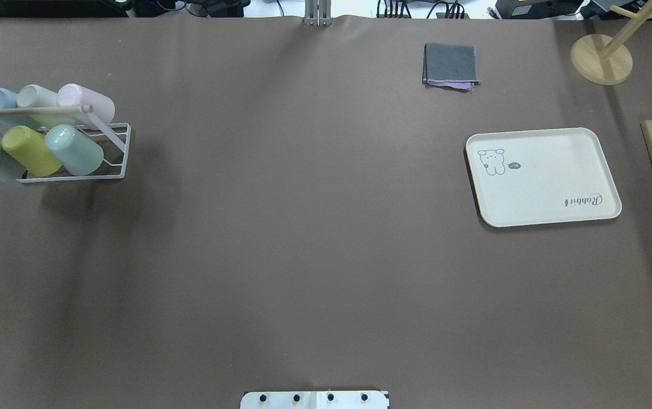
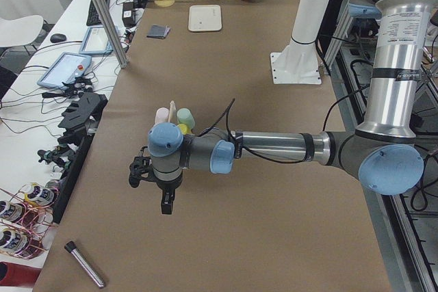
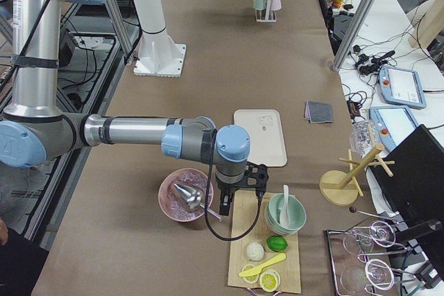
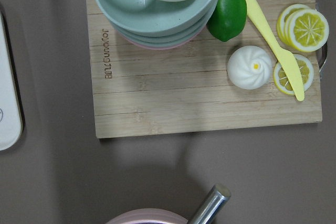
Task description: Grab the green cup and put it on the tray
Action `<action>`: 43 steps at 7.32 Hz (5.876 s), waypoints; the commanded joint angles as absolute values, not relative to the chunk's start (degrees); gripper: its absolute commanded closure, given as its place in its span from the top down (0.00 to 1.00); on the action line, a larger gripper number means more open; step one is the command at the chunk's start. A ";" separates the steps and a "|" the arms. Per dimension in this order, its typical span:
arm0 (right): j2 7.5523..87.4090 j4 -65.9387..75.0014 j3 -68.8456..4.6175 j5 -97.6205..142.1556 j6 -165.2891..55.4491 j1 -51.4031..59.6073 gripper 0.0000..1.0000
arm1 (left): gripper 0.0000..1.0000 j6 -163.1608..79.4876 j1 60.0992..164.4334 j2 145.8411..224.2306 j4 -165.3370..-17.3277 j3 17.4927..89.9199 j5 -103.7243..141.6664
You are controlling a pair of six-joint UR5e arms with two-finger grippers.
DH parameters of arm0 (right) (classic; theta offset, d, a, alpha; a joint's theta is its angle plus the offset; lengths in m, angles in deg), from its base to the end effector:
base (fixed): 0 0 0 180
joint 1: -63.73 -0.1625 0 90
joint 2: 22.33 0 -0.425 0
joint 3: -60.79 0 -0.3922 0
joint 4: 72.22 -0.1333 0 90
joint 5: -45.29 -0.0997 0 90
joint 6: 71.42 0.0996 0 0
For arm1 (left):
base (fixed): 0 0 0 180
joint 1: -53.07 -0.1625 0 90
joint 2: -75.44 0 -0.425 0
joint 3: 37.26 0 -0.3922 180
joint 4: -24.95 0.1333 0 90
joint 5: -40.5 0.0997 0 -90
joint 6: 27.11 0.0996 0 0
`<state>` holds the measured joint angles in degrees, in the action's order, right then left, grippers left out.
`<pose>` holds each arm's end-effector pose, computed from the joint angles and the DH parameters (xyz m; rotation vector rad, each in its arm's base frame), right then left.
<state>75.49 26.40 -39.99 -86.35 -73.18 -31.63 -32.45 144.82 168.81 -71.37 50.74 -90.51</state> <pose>0.1066 -0.4176 0.6472 -0.0491 -0.7309 0.0959 -0.0840 -0.5236 0.6385 0.1060 0.7184 -0.0702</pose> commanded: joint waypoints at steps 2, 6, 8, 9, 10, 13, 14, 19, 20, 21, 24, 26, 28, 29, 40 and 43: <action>75.41 26.40 -39.93 -86.46 -73.01 -31.54 1.00 | 0.98 -32.47 144.65 168.96 -71.38 50.63 -90.63; 75.50 26.40 -40.28 -86.63 -73.27 -31.63 1.00 | 0.98 -32.47 144.74 168.78 -71.38 50.45 -90.63; 75.41 26.14 -40.63 -86.90 -73.27 -31.45 1.00 | 0.98 -32.47 144.65 168.87 -71.38 50.28 -90.63; 75.41 26.05 -40.89 -87.51 -73.09 -31.36 1.00 | 0.98 -32.47 144.74 168.78 -71.38 50.28 -90.63; 74.71 26.05 -41.68 -88.73 -72.05 -29.28 1.00 | 0.98 -32.47 144.74 168.78 -71.38 50.28 -90.63; 73.04 26.05 -47.39 -89.18 -57.56 -21.46 0.99 | 0.98 -32.47 144.74 168.78 -71.38 50.28 -90.63; 70.69 26.05 -47.14 -88.83 -57.10 -19.08 0.99 | 0.98 -32.47 144.74 168.78 -71.38 50.28 -90.63; 60.11 20.64 -34.60 -87.33 -51.21 -9.84 1.00 | 0.98 -32.38 144.92 168.69 -71.73 50.45 -90.72; 60.03 16.16 -31.61 -87.60 -51.03 -8.79 1.00 | 0.98 -32.38 144.83 168.69 -71.56 50.36 -90.72; 59.77 15.51 -30.71 -87.60 -51.03 -7.56 1.00 | 0.98 -32.38 144.83 168.61 -71.64 50.28 -90.72; 59.24 15.41 -27.99 -87.78 -51.12 -6.84 0.97 | 0.98 -32.47 144.57 169.04 -71.73 49.41 -90.63; 58.53 15.32 -25.26 -87.69 -51.12 -6.23 0.94 | 0.98 -32.47 144.56 169.66 -71.38 50.09 -90.80; 57.40 15.32 -23.24 -87.69 -51.12 -5.53 0.90 | 0.98 -32.56 144.57 169.31 -71.21 50.98 -90.72; 57.30 15.24 -22.80 -87.60 -51.12 -5.09 0.87 | 0.98 -32.56 144.56 169.40 -71.29 50.89 -90.72; 55.37 4.43 -13.91 -87.16 -48.48 -2.62 0.58 | 0.98 -33.17 128.22 174.58 -44.57 82.08 -82.80; 55.37 4.25 -14.00 -87.25 -46.55 -2.54 0.52 | 0.99 -33.08 111.88 177.64 -44.23 87.09 -78.71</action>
